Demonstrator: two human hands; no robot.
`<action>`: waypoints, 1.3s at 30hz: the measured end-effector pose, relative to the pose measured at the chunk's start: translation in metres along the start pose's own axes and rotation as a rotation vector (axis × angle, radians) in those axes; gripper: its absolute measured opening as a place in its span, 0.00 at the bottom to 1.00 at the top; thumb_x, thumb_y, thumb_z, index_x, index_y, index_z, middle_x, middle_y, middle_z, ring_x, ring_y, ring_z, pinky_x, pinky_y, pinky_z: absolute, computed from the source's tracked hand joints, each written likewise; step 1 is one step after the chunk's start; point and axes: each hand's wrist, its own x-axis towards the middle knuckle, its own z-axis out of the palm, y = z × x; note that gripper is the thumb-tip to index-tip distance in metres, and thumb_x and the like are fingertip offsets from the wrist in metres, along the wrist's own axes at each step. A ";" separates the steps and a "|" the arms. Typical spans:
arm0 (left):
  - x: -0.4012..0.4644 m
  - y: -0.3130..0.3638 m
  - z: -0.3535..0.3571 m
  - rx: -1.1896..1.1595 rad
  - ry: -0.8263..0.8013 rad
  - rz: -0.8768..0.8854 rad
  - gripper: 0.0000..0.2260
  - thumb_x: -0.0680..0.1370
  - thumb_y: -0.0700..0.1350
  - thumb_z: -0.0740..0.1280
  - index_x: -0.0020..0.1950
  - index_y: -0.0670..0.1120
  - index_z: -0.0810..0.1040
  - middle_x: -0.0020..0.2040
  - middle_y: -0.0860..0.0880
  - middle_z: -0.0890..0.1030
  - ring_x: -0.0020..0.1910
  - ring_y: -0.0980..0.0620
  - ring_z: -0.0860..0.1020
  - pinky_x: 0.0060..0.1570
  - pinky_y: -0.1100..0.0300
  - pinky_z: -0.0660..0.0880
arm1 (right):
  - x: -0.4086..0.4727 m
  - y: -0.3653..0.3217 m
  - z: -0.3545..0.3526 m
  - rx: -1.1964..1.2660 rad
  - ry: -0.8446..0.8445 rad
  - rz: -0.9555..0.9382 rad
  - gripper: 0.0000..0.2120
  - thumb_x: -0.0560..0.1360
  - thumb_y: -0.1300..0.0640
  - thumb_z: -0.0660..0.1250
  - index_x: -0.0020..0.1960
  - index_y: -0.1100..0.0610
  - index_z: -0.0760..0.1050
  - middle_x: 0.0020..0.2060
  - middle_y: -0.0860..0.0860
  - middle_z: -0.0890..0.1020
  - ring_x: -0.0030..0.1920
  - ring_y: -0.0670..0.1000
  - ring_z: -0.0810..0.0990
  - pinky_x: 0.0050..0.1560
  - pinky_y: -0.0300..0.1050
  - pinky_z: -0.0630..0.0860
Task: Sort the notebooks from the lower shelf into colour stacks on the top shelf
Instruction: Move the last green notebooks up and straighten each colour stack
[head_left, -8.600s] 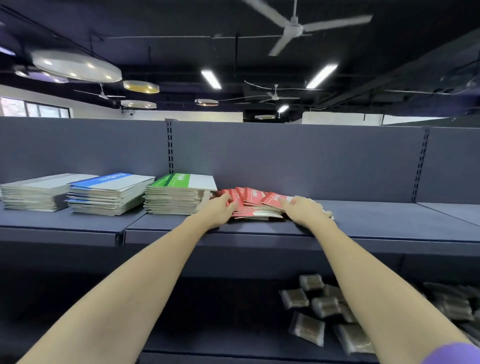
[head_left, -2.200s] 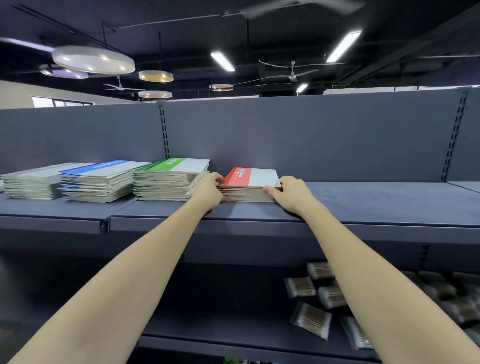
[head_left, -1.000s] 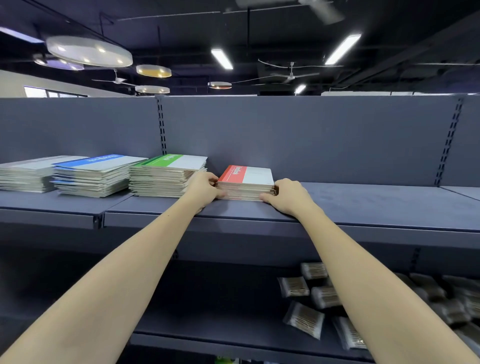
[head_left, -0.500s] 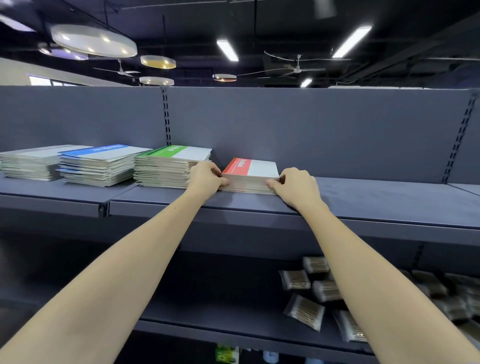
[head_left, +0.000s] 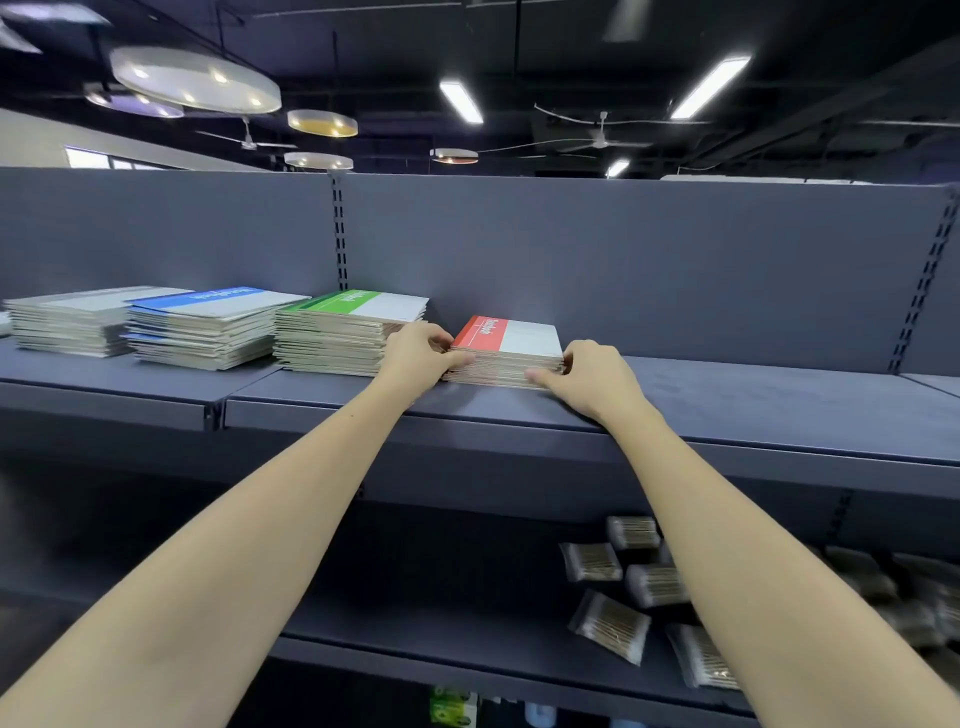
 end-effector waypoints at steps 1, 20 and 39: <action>-0.002 0.000 -0.001 -0.019 -0.026 -0.003 0.18 0.69 0.47 0.80 0.56 0.44 0.83 0.43 0.54 0.78 0.51 0.51 0.77 0.56 0.54 0.77 | -0.002 0.000 -0.002 0.019 -0.027 -0.012 0.15 0.73 0.42 0.72 0.44 0.53 0.73 0.40 0.48 0.79 0.47 0.53 0.78 0.47 0.48 0.76; 0.012 -0.010 0.009 -0.055 -0.066 -0.096 0.10 0.73 0.48 0.77 0.49 0.43 0.85 0.40 0.46 0.83 0.41 0.47 0.79 0.49 0.51 0.80 | 0.012 0.006 0.003 0.155 -0.086 0.061 0.11 0.74 0.56 0.71 0.43 0.65 0.79 0.34 0.55 0.78 0.38 0.54 0.73 0.34 0.45 0.69; 0.049 -0.017 0.037 -0.471 -0.201 -0.340 0.27 0.72 0.64 0.57 0.58 0.45 0.78 0.57 0.48 0.82 0.57 0.47 0.79 0.65 0.47 0.71 | 0.025 -0.003 0.007 1.152 -0.203 0.338 0.20 0.83 0.46 0.61 0.63 0.61 0.75 0.53 0.51 0.85 0.54 0.52 0.83 0.63 0.51 0.77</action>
